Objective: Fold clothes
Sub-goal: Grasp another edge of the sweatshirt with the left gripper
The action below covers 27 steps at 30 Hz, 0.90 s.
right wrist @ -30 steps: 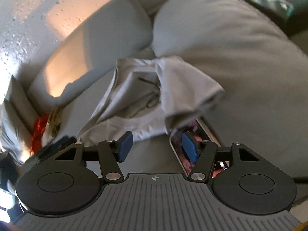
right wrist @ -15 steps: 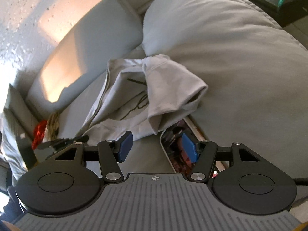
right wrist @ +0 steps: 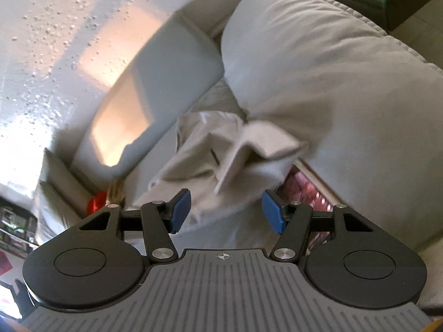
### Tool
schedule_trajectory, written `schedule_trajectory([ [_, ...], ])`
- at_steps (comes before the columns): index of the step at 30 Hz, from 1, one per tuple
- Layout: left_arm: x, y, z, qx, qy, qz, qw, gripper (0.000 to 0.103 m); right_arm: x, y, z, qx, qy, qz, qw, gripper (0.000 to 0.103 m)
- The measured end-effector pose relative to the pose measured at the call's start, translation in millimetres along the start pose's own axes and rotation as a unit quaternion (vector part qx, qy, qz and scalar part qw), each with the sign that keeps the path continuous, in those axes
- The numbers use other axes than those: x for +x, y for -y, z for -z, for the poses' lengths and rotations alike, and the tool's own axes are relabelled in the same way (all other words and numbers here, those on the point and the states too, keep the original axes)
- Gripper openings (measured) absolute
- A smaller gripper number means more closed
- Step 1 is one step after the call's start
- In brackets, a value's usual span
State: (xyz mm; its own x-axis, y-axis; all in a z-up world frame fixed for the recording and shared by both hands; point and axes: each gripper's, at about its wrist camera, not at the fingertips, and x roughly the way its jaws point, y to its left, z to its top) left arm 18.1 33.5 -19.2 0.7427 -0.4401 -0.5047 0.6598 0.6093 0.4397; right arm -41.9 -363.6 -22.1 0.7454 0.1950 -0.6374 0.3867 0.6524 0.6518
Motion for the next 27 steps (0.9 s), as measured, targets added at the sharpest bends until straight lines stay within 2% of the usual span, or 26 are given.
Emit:
schedule_trajectory([
  [6, -18, 35, 51, -0.005, -0.065, 0.005, 0.9979, 0.001, -4, -9, 26, -0.016, -0.038, 0.004, 0.999, 0.065],
  [7, -21, 40, 56, -0.010, -0.073, 0.004, 0.9973, 0.012, -1, -9, 31, -0.016, -0.047, 0.007, 0.999, 0.065],
  [9, -28, 42, 62, -0.033, -0.090, -0.009, 0.9954, 0.018, 5, -9, 39, -0.015, -0.064, 0.009, 0.998, 0.065],
  [11, -32, 39, 64, -0.078, -0.112, -0.046, 0.9896, 0.023, 11, -10, 45, -0.012, -0.079, 0.009, 0.997, 0.066],
  [12, -33, 36, 65, -0.113, -0.120, -0.063, 0.9844, 0.031, 14, -11, 48, -0.012, -0.084, 0.010, 0.996, 0.066],
  [13, -34, 31, 65, -0.154, -0.124, -0.075, 0.9775, 0.033, 17, -13, 51, -0.015, -0.088, 0.011, 0.996, 0.066],
  [14, -36, 23, 67, -0.212, -0.122, -0.074, 0.9669, 0.033, 19, -14, 52, -0.018, -0.088, 0.010, 0.996, 0.067],
  [15, -35, 14, 71, -0.290, -0.120, -0.061, 0.9474, 0.038, 22, -15, 54, -0.020, -0.089, 0.008, 0.996, 0.067],
  [16, -29, 3, 79, -0.381, -0.120, -0.038, 0.9160, 0.043, 24, -16, 56, -0.022, -0.090, 0.007, 0.996, 0.067],
  [17, -23, -8, 87, -0.467, -0.119, -0.015, 0.8758, 0.043, 26, -17, 58, -0.024, -0.091, 0.005, 0.996, 0.067],
  [19, -10, -28, 104, -0.619, -0.117, 0.023, 0.7764, 0.043, 29, -19, 60, -0.023, -0.092, -0.001, 0.996, 0.067],
  [20, -1, -33, 113, -0.664, -0.118, 0.025, 0.7375, 0.043, 28, -21, 60, -0.025, -0.092, -0.005, 0.995, 0.067],
  [21, 6, -37, 122, -0.695, -0.118, 0.023, 0.7085, 0.043, 27, -22, 61, -0.029, -0.091, -0.008, 0.995, 0.067],
  [22, 14, -40, 129, -0.717, -0.118, 0.019, 0.6867, 0.043, 25, -24, 62, -0.034, -0.090, -0.011, 0.995, 0.066],
  [25, 37, -39, 144, -0.743, -0.137, 0.016, 0.6552, 0.040, 21, -26, 65, -0.046, -0.087, -0.019, 0.995, 0.067],
  [26, 42, -38, 147, -0.751, -0.135, 0.023, 0.6464, 0.040, 21, -25, 66, -0.046, -0.087, -0.020, 0.995, 0.067],
  [27, 46, -37, 149, -0.755, -0.130, 0.030, 0.6416, 0.040, 21, -24, 66, -0.047, -0.087, -0.021, 0.995, 0.067],
])
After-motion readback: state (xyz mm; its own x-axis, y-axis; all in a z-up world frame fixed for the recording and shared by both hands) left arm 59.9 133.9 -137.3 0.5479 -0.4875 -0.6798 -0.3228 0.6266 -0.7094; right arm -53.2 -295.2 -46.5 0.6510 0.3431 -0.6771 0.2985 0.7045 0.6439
